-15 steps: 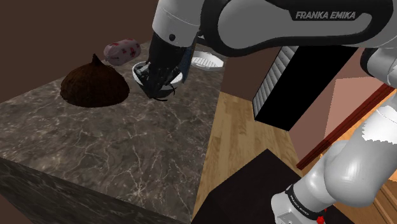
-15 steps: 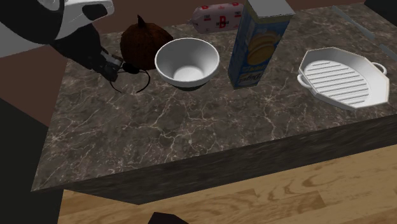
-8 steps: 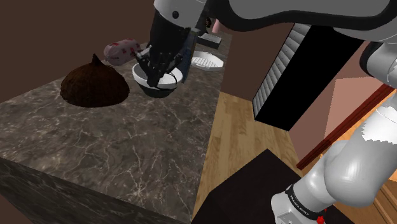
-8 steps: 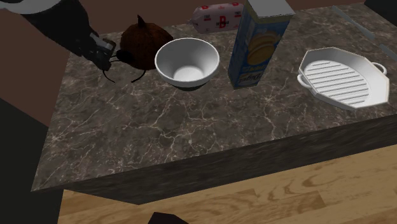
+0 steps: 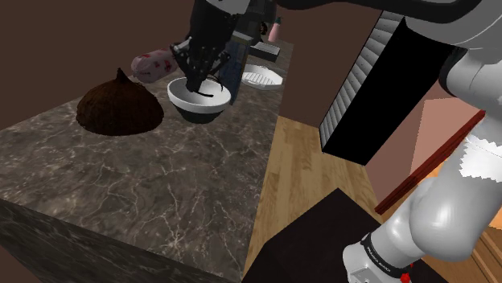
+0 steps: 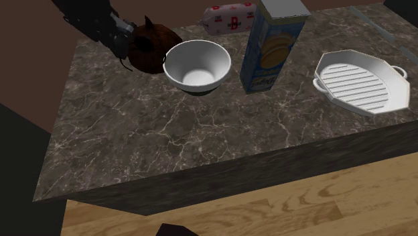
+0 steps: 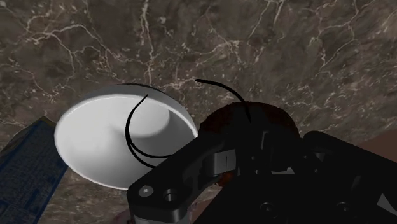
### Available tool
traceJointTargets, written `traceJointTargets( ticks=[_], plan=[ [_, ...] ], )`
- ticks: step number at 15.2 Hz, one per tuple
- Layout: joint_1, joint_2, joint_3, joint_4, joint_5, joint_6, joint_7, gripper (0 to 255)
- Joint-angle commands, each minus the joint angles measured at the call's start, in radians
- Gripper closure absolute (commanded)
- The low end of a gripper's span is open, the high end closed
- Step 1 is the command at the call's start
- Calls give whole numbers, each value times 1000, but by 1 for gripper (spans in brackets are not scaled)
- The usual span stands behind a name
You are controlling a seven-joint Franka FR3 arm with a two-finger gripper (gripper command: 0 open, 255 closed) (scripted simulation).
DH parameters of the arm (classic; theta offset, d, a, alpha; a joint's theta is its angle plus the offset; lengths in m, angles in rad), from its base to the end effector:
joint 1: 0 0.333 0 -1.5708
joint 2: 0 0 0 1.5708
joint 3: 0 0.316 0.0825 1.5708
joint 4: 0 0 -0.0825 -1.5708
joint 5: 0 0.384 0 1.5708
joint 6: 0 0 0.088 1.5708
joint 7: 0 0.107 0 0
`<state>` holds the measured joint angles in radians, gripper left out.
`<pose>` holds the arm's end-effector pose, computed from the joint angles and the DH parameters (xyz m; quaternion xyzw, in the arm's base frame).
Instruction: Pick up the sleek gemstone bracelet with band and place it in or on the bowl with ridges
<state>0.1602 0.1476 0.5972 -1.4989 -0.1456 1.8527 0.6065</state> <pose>0.4752 0.3972 0.6146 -0.9896 -0.0796 -0.1092 0.0488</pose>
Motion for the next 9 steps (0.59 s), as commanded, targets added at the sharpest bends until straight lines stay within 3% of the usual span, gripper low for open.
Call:
traceJointTargets(
  ticks=[1, 6, 9],
  plan=[
    [-11, 46, -14, 60, -16, -19, -32, 255],
    [-18, 183, -46, 241, -65, -74, -100, 255],
    [-5, 301, -69, 416, -104, -136, -148, 255]
  ],
)
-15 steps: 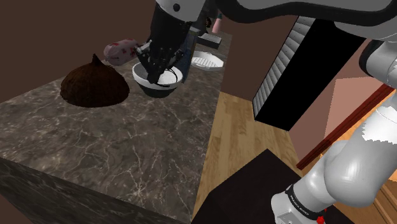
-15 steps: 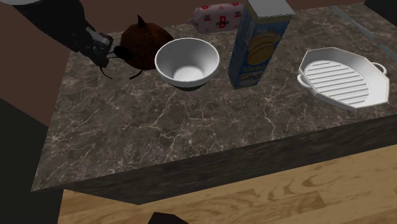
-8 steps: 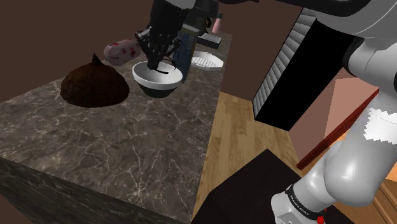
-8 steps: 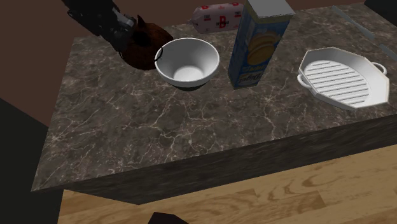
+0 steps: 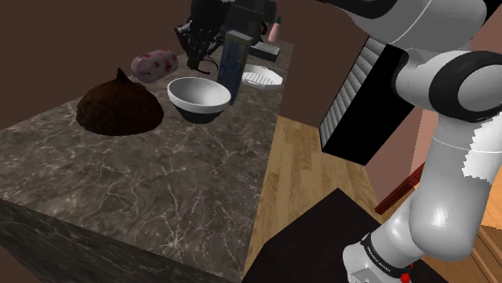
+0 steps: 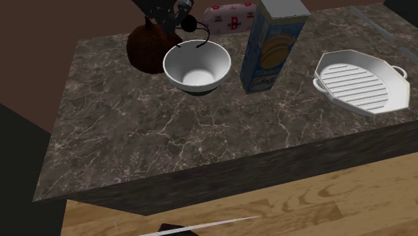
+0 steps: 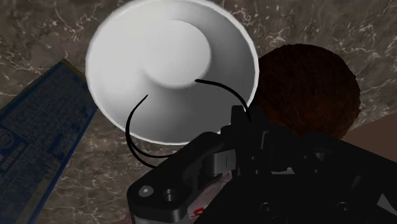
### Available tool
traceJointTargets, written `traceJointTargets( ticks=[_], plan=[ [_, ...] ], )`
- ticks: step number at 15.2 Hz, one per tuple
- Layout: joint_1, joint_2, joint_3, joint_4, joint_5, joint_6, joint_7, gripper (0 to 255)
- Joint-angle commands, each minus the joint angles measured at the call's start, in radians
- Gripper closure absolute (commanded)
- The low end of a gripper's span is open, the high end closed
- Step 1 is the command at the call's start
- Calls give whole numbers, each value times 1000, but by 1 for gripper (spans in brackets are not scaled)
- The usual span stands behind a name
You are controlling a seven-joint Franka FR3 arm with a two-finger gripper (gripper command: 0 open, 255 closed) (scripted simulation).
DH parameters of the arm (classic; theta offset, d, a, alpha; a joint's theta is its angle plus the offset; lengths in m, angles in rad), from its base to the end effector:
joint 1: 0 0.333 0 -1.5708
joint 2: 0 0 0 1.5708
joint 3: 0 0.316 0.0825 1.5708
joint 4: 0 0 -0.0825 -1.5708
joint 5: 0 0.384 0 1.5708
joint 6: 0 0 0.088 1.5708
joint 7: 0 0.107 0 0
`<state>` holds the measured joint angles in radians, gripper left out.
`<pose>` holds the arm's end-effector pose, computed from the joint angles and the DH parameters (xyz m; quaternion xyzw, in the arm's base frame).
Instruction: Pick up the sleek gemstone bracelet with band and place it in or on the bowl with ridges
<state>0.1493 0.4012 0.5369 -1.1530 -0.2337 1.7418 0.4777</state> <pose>0.5845 0.3447 0.6193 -0.9896 -0.0798 -0.1092 0.0491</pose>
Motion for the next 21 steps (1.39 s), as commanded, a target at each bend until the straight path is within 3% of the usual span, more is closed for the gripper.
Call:
traceJointTargets(
  ticks=[1, 14, 21],
  plan=[
    [0, 40, -9, 44, -12, -7, -19, 255],
    [-50, -11, -9, -209, 8, 197, -11, 255],
    [-50, -11, -9, -209, 8, 197, -11, 255]
  ],
)
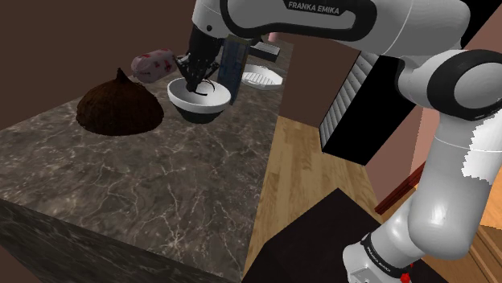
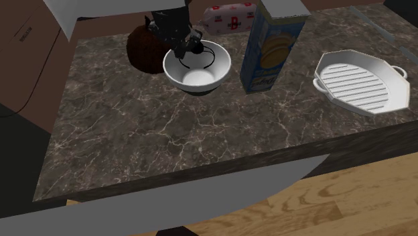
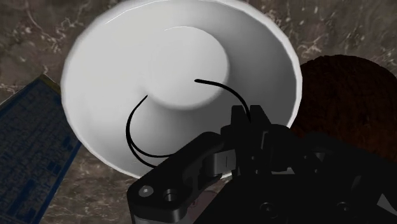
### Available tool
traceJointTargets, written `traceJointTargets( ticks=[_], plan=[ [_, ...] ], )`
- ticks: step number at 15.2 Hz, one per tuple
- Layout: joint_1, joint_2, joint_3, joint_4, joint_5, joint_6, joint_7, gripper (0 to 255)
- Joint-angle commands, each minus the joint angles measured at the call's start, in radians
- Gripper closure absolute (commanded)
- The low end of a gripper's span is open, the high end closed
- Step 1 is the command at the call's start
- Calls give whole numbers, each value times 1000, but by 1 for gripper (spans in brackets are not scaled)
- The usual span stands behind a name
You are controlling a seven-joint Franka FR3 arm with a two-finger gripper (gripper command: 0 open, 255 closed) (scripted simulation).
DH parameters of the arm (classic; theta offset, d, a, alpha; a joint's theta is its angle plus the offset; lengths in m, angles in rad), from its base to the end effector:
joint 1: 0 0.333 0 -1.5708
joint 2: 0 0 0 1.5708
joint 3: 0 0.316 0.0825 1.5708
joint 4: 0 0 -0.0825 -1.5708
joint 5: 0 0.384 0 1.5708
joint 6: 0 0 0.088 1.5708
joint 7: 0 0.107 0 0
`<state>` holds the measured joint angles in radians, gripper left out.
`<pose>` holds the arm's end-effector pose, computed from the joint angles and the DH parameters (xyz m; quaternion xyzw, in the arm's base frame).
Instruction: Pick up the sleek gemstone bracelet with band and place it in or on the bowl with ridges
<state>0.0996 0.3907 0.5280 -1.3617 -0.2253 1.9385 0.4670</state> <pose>0.6003 0.3368 0.5452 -0.9897 -0.0795 -0.1090 0.0486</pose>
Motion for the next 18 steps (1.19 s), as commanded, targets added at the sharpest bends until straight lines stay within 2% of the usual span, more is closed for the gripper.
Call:
traceJointTargets(
  ticks=[1, 2, 7, 11, 18],
  plan=[
    [0, 0, 0, 0, 0, 0, 0, 255],
    [0, 0, 0, 0, 0, 0, 0, 0],
    [0, 0, 0, 0, 0, 0, 0, 0],
    [3, -26, 7, 90, 15, -112, -12, 0],
    [3, -26, 7, 90, 15, -112, -12, 0]
  ],
)
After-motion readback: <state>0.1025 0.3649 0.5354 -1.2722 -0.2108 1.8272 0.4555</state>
